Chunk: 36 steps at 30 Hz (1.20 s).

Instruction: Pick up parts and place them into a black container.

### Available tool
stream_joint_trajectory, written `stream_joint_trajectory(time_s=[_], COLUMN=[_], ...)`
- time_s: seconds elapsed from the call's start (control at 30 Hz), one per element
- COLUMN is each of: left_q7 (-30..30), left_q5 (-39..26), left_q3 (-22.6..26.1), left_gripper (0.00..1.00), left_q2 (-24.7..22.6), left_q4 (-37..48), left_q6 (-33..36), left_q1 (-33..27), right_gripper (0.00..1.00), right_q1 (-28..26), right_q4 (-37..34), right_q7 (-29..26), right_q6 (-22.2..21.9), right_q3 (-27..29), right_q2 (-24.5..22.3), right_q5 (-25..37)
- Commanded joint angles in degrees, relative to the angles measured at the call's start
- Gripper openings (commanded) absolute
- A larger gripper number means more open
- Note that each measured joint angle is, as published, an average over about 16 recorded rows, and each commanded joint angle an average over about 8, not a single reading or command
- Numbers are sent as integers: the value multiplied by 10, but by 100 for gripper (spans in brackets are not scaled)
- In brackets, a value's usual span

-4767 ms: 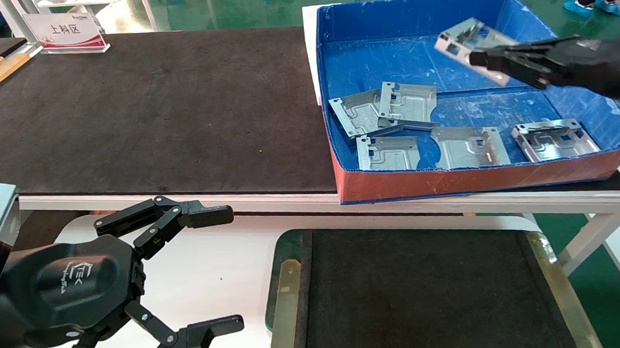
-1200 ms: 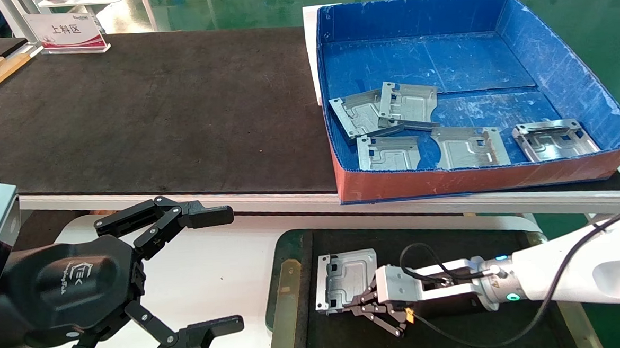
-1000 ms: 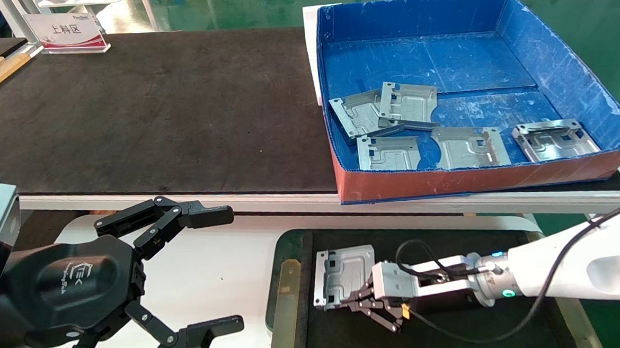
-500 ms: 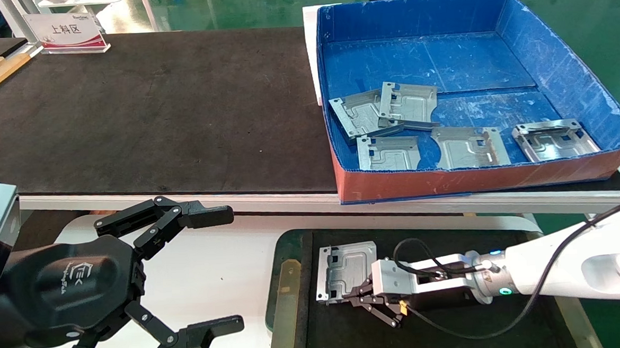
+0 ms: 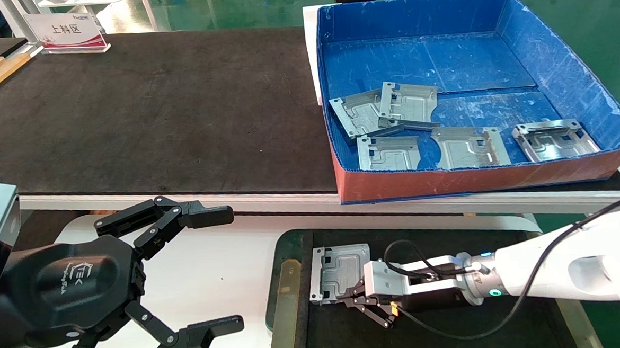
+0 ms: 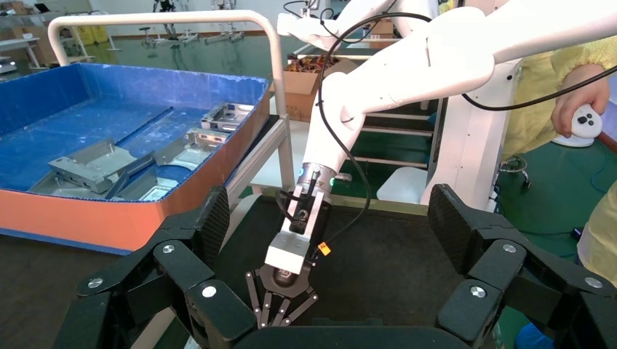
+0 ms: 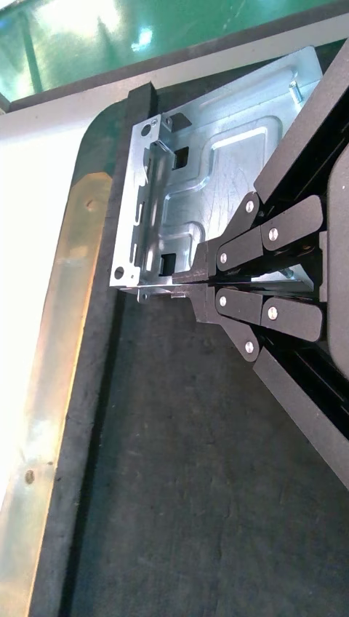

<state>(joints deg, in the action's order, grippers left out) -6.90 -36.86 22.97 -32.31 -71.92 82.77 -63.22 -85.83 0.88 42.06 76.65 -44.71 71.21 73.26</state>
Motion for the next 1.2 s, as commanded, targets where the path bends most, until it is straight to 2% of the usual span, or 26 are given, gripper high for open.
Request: stream_joint_trajectory(time_s=[0.03, 0.13, 0.17, 0.57, 0.7, 0.97, 1.1, 1.2], left_q7=[0, 0, 0, 0, 0, 0, 0, 0], left_q5=[0, 0, 0, 0, 0, 0, 0, 0], left_q3=[0, 0, 0, 0, 0, 0, 0, 0], left_gripper=[100, 100, 100, 100, 100, 100, 100, 100], left_q2=[0, 0, 0, 0, 0, 0, 0, 0], left_q4=[0, 0, 0, 0, 0, 0, 0, 0], left_q6=[0, 0, 0, 0, 0, 0, 0, 0], left_q1=[0, 0, 0, 0, 0, 0, 0, 0], right_gripper=[57, 93, 100, 100, 100, 100, 100, 100], right_q1=[-1, -2, -3, -11, -21, -43, -47, -43], right_q4=[-1, -3, -4, -5, -4, 21, 62, 113], right_q7=[-1, -2, -3, -2, -6, -5, -24, -58], right_q6=[1, 1, 1, 12, 44, 136, 152, 155], right_q3=[0, 1, 1, 3, 8, 25, 32, 34], right_q2=[2, 3, 3, -5, -17, -52, -73, -95], right_q5=[0, -1, -1, -4, -12, -39, -64, -97])
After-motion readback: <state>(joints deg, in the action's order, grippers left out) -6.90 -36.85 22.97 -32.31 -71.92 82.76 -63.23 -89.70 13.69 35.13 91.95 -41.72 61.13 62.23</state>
